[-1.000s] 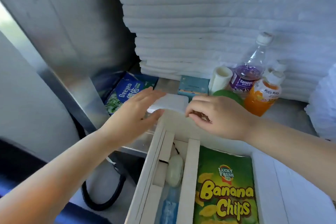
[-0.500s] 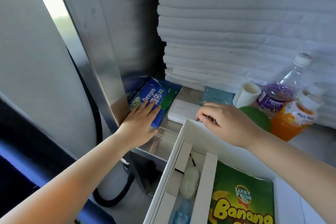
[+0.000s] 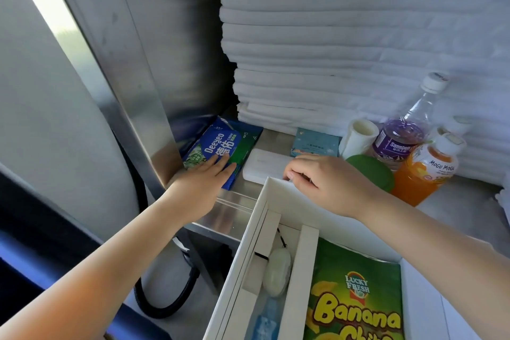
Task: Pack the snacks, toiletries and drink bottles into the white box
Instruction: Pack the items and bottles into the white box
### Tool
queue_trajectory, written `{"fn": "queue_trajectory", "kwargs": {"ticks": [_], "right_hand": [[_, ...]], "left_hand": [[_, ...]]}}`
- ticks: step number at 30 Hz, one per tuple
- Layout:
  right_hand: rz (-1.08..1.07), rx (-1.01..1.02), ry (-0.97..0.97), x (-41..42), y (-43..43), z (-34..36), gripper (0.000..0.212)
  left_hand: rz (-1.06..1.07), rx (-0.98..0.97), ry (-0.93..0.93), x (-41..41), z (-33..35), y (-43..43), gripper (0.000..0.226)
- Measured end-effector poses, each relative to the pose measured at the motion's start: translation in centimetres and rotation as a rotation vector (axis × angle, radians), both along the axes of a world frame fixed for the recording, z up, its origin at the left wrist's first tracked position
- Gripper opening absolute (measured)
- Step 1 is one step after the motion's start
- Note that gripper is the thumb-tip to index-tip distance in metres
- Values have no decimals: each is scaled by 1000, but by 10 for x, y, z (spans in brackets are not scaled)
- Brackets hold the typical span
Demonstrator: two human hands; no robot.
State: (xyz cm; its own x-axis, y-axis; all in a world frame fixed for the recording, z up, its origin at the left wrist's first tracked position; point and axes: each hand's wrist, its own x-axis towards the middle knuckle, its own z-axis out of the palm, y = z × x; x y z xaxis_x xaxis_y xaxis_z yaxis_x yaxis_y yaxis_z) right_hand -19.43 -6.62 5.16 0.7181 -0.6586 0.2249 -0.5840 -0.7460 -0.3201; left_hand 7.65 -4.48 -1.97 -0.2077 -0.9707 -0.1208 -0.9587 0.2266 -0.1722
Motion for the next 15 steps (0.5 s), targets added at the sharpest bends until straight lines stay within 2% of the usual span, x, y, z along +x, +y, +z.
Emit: {"fn": "queue_trajectory", "kwargs": {"ticks": [8, 15], "right_hand": [[-1, 10, 4, 0, 2, 1, 19], [4, 22, 22, 0, 2, 1, 21]], "left_hand": [[29, 52, -37, 0, 2, -3, 67], [34, 97, 20, 0, 18, -6, 65]]}}
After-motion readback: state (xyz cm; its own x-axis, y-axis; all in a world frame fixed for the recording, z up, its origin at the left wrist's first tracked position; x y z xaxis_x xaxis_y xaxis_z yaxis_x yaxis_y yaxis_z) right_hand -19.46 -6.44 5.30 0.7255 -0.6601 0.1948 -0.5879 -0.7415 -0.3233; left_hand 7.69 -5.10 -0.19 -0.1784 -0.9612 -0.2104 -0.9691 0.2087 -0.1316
